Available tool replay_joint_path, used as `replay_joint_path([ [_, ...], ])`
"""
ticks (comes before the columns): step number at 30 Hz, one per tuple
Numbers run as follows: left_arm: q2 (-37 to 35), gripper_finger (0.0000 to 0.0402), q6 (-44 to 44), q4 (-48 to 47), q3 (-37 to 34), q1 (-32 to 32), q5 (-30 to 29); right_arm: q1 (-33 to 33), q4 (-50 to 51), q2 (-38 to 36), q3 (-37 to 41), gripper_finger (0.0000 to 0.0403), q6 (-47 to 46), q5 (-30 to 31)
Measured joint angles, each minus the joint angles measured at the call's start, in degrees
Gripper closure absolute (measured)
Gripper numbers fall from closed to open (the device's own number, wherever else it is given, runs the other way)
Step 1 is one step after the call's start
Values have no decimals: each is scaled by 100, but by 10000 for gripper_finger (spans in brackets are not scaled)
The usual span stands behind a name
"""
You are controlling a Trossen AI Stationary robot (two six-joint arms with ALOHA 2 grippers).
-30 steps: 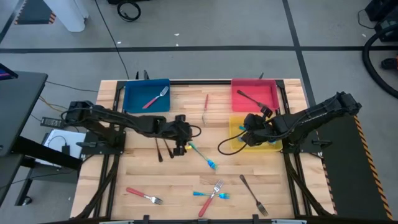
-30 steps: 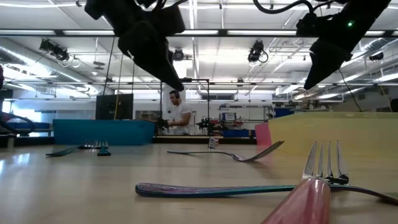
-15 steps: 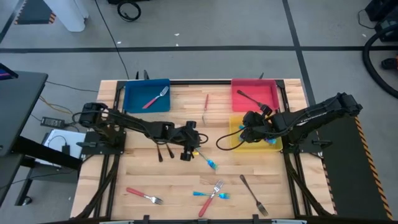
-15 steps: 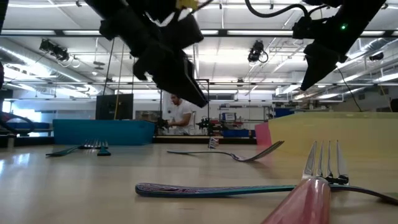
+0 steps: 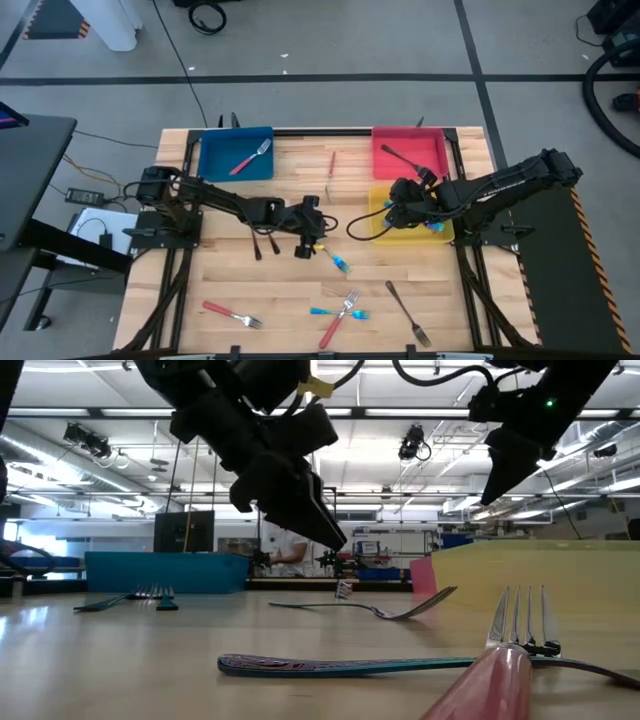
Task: Sort silverware by color (type)
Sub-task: Put the top right black fork into the red bin
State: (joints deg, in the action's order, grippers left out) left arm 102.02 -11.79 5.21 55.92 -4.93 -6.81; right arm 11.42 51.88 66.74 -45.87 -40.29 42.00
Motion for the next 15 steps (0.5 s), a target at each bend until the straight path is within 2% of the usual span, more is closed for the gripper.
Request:
replay_joint_path([
  [6,-2,249,-280,-195,3,0,2,0,-2,1,0,325,-203,-4],
  [11,-6,249,-381,-1105,4,0,-2,0,0,0,0,325,-365,-4],
  [15,-54,249,-83,-1907,4,0,-27,0,-4,1,0,325,-367,-6],
])
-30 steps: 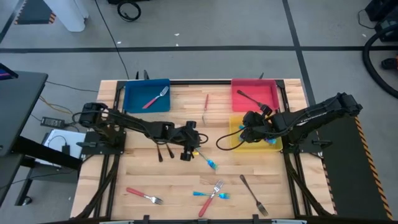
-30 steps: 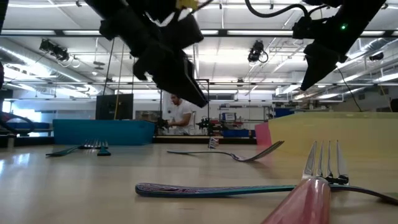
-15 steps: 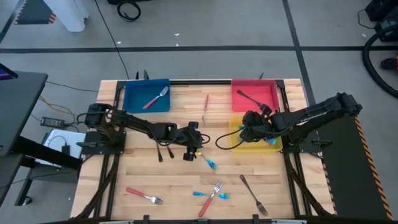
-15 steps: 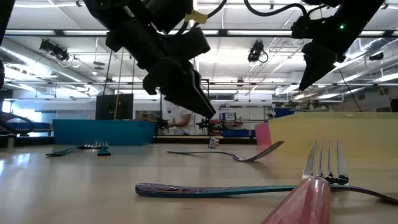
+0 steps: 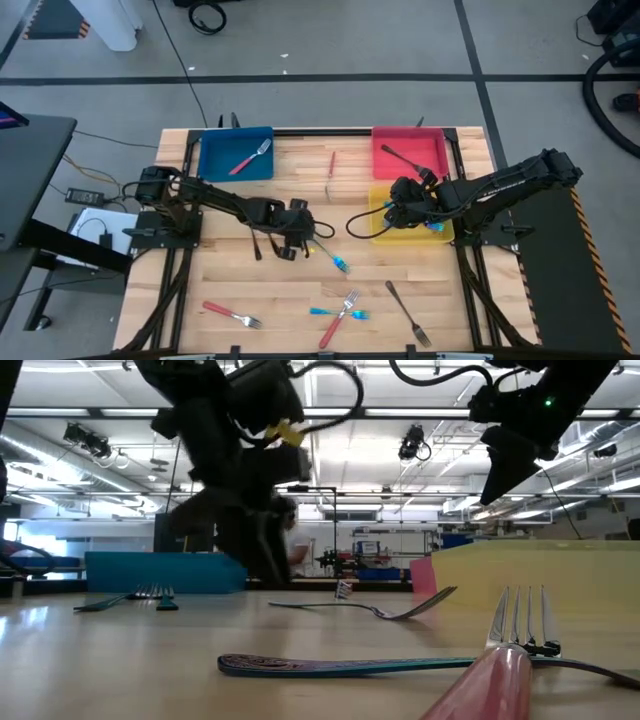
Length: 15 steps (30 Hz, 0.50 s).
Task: Sort silverware by color (type)
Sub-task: Put the top right black fork into the red bin
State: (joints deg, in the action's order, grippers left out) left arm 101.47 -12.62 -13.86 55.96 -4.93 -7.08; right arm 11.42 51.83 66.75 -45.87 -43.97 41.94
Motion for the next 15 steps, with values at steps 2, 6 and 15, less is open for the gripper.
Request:
replay_joint_path([
  [2,-67,249,169,-483,-4,-4,-69,0,-15,-1,0,325,-2,-9],
  [6,-156,249,391,-1029,-7,0,-193,0,-90,-1,0,325,-4,-145],
  [15,-754,249,235,-2171,0,10,-515,0,-190,1,0,325,-129,-157],
])
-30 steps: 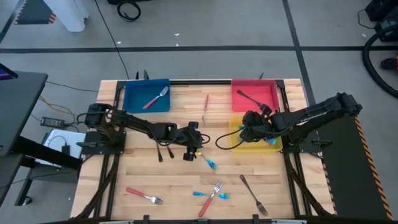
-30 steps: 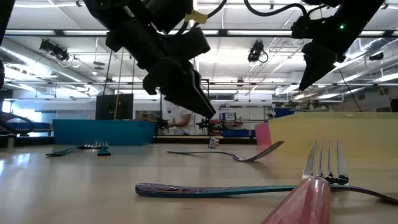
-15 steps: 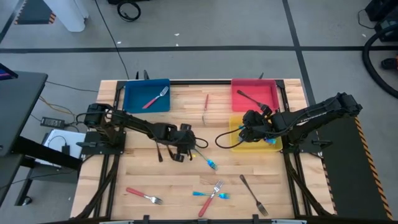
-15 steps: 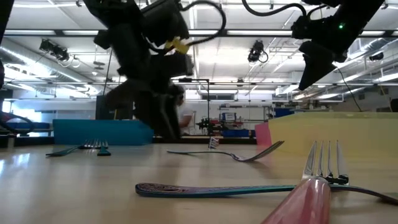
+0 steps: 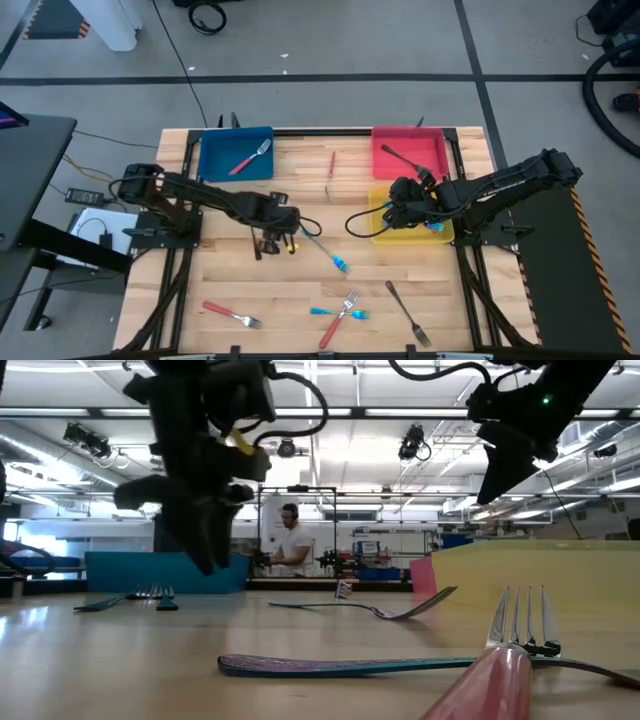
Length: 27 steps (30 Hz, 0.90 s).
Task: Sort silverware by color (type)
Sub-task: Put the top right black fork into the red bin
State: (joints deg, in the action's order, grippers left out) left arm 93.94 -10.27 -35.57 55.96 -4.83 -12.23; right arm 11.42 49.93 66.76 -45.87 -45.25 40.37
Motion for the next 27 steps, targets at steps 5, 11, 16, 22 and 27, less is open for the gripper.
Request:
replay_joint_path([
  [5,-167,249,-499,-977,0,72,17,0,-30,-2,0,325,24,1],
  [11,-176,249,-1011,-1577,-19,142,234,0,-63,11,0,325,29,1],
  [16,-176,249,-1458,-1299,-21,152,306,0,-61,42,0,325,42,-1],
  [22,-64,249,-1961,-1216,-19,152,395,0,-61,59,0,325,42,1],
  [27,139,249,-1995,-1088,-24,150,703,1,-61,61,0,325,42,0],
])
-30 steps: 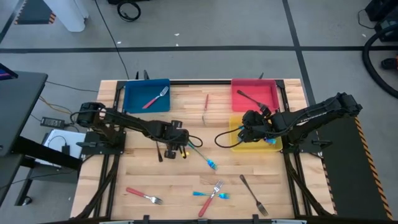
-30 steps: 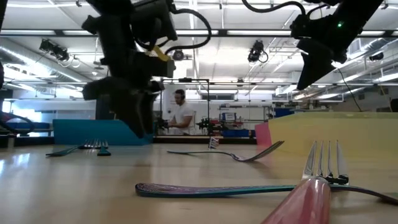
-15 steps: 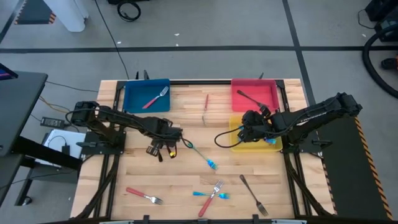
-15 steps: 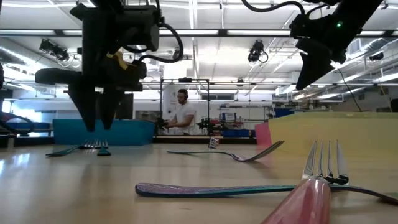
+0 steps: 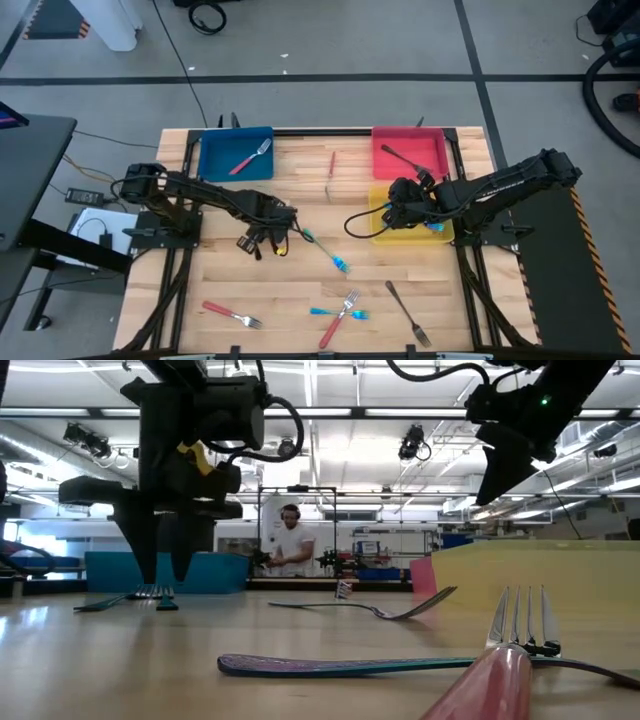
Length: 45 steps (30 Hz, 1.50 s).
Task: Sort silverware by color (type)
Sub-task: Put the top right black fork into the red bin
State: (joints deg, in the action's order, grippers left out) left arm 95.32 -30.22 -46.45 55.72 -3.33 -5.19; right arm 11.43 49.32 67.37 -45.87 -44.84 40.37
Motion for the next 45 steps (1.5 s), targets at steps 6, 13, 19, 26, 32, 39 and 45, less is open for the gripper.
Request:
replay_joint_path([
  [6,242,249,-72,74,-2,101,-3,0,-3,-2,1,325,0,0],
  [13,577,249,-106,131,28,388,24,1,-24,-4,0,325,0,1],
  [19,665,267,-259,170,24,472,35,-1,-42,-2,0,325,0,1],
  [26,671,343,-390,282,15,479,-45,-1,-58,-2,0,325,-2,1],
  [32,669,394,-548,366,11,518,-58,-1,-70,-2,0,325,-59,1],
  [39,524,397,-807,452,-13,724,24,-1,-80,-2,0,325,-63,2],
  [45,91,399,-577,628,170,944,-190,1,-195,-2,0,325,-59,114],
])
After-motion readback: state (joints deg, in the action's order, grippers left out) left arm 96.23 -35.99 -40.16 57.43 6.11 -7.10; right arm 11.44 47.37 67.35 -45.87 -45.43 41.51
